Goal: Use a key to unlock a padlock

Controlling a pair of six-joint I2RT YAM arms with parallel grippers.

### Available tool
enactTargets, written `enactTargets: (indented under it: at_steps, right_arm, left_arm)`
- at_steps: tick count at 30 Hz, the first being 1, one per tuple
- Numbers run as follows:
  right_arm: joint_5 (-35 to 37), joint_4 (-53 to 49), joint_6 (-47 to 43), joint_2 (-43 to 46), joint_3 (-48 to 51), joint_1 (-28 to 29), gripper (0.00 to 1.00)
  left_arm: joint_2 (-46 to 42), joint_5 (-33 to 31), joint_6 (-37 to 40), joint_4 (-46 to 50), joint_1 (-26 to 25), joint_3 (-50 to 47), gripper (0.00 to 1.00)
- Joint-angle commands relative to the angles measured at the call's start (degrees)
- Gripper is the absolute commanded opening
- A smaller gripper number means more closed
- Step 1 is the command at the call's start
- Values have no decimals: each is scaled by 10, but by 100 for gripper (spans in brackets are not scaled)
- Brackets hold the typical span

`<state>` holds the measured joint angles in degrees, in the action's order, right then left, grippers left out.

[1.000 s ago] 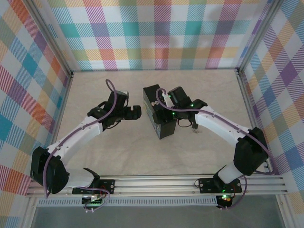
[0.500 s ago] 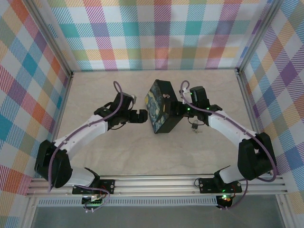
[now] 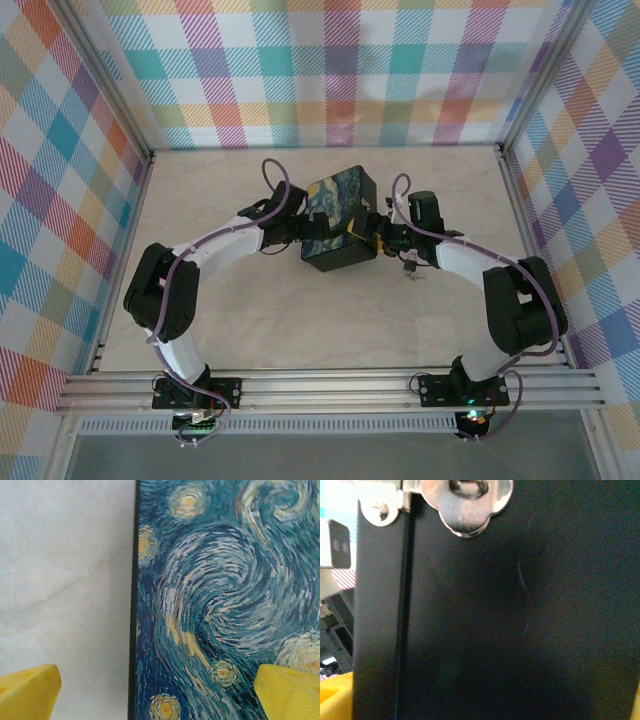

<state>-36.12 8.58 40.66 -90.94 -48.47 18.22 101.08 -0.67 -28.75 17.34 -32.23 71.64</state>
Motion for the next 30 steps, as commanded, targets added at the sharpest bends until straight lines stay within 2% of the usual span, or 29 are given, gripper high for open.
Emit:
enactTargets:
  at_steps: [1,5,12,17,22,25,30]
  right_arm:
    - [-14,-6,-51,-15,-2,10,94]
    - [-3,-27,-65,-20,2,-9,100]
    - [-12,-39,-72,-39,5,-42,99]
    - [47,-142,-121,-45,-27,-43,100]
    - [73,-177,-145,-50,-37,-43,100]
    - [73,-178,-147,-54,-39,-42,100]
    - [75,-169,-146,-24,-34,-42,99]
  left_arm:
    - [40,-3,-19,-26,-3,4,100]
    - [53,-45,-25,-45,-3,-36,100]
    - [72,-60,-27,-61,2,-63,100]
    - [81,-70,-29,-56,4,-52,100]
    - [86,-73,-29,-56,5,-42,100]
    - [73,-73,-15,-52,6,-38,100]
    - [0,-67,30,-58,26,-46,100]
